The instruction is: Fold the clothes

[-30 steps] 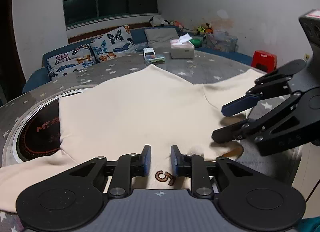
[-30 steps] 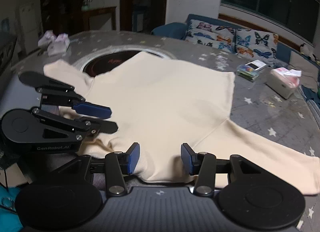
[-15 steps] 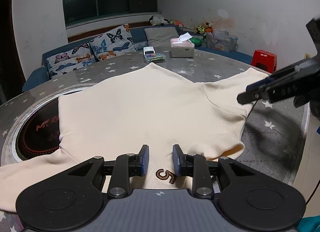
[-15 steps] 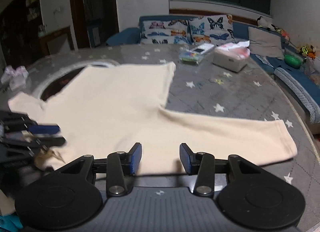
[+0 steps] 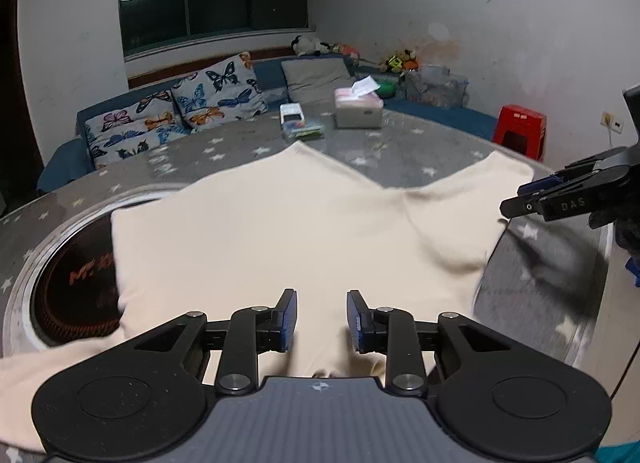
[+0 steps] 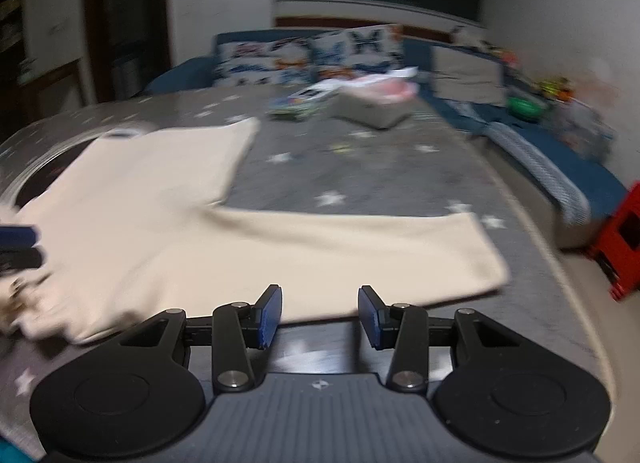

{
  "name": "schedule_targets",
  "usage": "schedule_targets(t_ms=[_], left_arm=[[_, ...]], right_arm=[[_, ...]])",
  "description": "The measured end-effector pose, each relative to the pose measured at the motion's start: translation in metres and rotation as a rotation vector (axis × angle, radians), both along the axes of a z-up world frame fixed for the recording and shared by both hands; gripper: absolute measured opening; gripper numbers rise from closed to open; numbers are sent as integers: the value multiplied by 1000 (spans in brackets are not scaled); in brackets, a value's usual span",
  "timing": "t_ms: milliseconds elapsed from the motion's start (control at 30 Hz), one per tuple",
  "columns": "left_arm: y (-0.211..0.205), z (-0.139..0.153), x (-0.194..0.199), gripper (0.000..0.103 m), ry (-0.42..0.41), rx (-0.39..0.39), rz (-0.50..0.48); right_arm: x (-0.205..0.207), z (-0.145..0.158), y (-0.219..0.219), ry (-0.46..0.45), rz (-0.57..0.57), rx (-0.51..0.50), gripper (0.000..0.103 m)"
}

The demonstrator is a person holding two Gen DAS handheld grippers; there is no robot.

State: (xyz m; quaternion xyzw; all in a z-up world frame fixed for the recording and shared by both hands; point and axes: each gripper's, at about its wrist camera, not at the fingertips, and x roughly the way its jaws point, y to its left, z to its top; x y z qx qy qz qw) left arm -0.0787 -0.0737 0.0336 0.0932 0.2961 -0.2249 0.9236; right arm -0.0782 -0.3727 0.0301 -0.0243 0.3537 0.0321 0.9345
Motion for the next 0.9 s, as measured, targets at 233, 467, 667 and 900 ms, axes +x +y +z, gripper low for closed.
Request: schedule_targets(t_ms=[233,467,667,900], left_arm=[[-29,2,9,30,-1,-1,-61],[-54,-1,15,30,10,-1,-114],[-67,-6,18,30,25,4,-148],[-72,-11,18,30,42,8,-163]], right_arm=[[20,-6,-56,-4,-219,42,42],[28,-17,-80,-2,-331,94,38],[32,-22,-83,-22,-358,116,29],[34,-21,-91,-39,-378,126,6]])
